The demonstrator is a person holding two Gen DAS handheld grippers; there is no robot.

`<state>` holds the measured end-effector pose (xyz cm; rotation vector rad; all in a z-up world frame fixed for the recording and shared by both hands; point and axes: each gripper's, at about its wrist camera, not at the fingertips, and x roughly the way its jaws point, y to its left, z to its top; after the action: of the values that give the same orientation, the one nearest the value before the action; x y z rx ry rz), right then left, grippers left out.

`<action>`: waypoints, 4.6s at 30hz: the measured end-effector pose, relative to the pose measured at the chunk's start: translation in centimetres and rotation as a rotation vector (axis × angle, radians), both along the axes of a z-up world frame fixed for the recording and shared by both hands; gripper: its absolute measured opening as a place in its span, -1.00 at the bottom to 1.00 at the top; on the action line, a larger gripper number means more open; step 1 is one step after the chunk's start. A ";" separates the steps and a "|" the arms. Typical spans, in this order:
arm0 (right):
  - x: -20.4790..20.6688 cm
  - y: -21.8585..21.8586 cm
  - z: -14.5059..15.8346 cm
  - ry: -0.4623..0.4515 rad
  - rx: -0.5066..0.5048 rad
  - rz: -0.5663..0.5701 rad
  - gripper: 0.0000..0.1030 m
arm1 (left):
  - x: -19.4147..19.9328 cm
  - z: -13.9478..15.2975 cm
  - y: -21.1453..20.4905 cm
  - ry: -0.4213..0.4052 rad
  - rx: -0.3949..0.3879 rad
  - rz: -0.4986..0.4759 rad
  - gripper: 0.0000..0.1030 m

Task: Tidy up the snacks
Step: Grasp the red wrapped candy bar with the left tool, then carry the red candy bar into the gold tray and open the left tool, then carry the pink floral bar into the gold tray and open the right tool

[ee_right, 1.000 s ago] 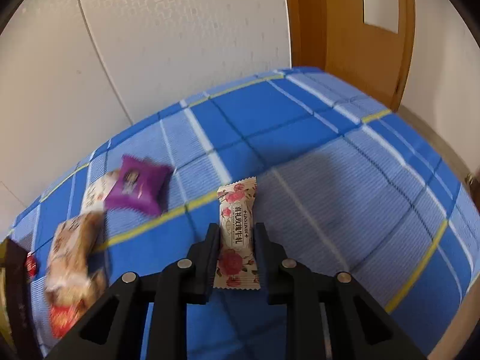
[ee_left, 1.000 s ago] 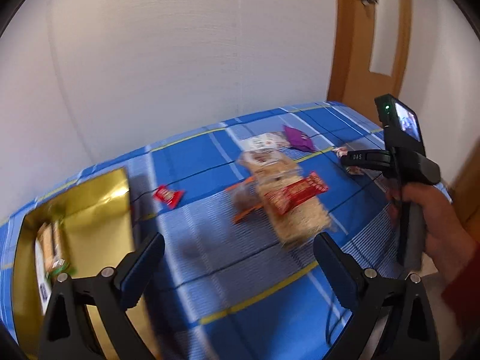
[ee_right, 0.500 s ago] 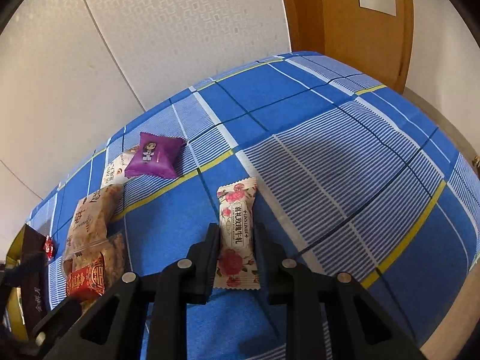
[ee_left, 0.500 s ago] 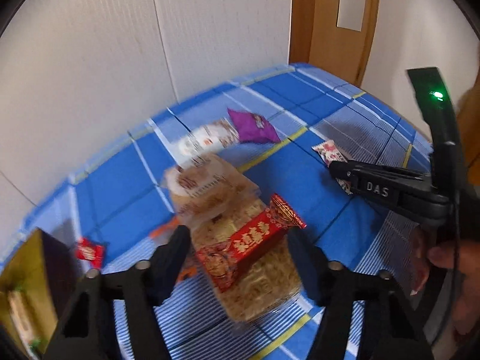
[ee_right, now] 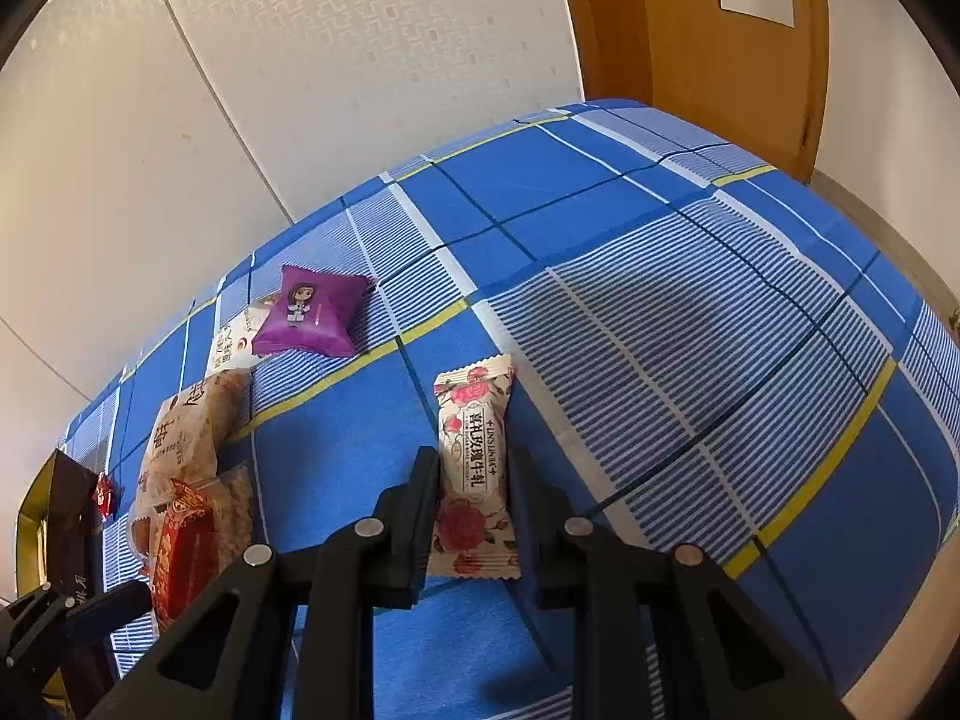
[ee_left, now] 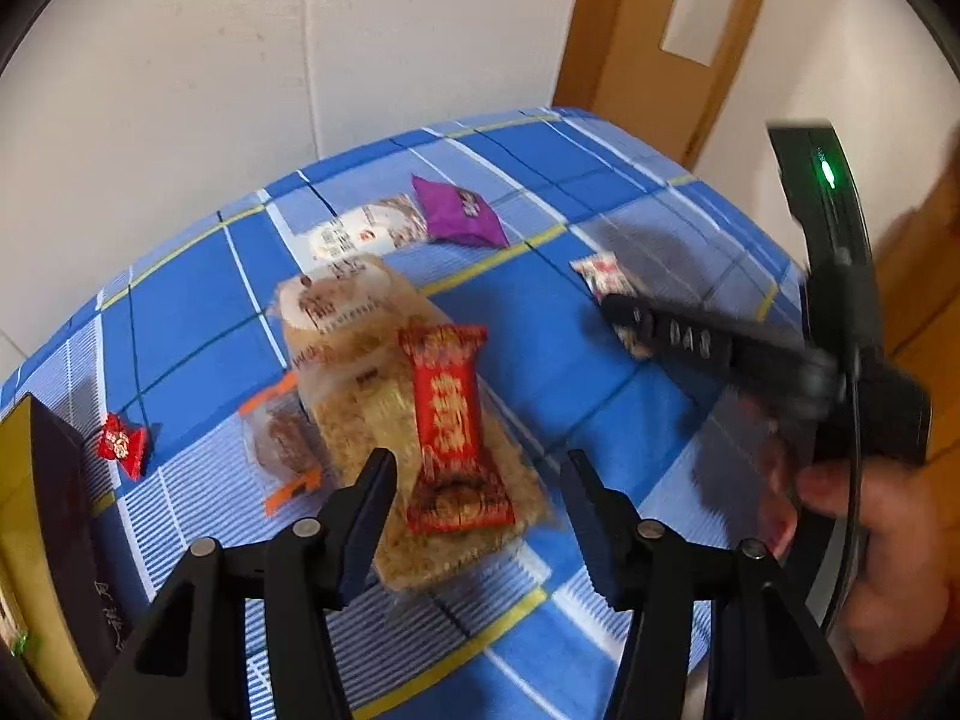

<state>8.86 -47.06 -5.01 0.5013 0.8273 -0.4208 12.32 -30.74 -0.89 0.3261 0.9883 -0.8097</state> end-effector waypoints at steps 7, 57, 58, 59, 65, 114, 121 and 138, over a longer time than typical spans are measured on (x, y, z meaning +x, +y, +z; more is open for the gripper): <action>0.0 0.1 0.0 -0.002 -0.006 0.007 -0.55 | 1.5 -0.7 -1.6 0.003 0.038 0.025 0.13; 0.1 1.5 0.4 0.049 -0.151 0.029 -0.54 | 10.0 0.9 25.3 0.065 -0.057 0.588 -0.55; 0.1 1.6 0.4 0.049 -0.153 0.029 -0.54 | 10.6 0.5 26.3 0.077 -0.051 0.611 -0.55; 0.1 1.6 0.4 0.051 -0.155 0.025 -0.54 | 11.3 0.0 27.2 0.091 -0.047 0.635 -0.55; 0.1 1.8 0.4 0.059 -0.174 0.028 -0.54 | 13.9 -1.7 30.2 0.112 -0.022 0.732 -0.55; -1.2 13.6 5.3 -0.254 -0.110 0.241 -0.57 | 3.3 -0.8 34.4 -0.200 0.092 0.764 0.58; 1.5 22.7 7.2 -0.222 -0.063 0.497 -0.56 | 3.3 -0.9 35.6 -0.183 0.110 0.786 0.63; 13.8 38.1 5.7 0.062 -0.088 0.717 -0.55 | 3.5 -0.6 38.7 -0.173 0.070 0.851 0.66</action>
<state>22.62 -8.97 0.71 0.0870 0.9818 0.1896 15.83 7.92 -1.53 0.0135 0.8781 0.0266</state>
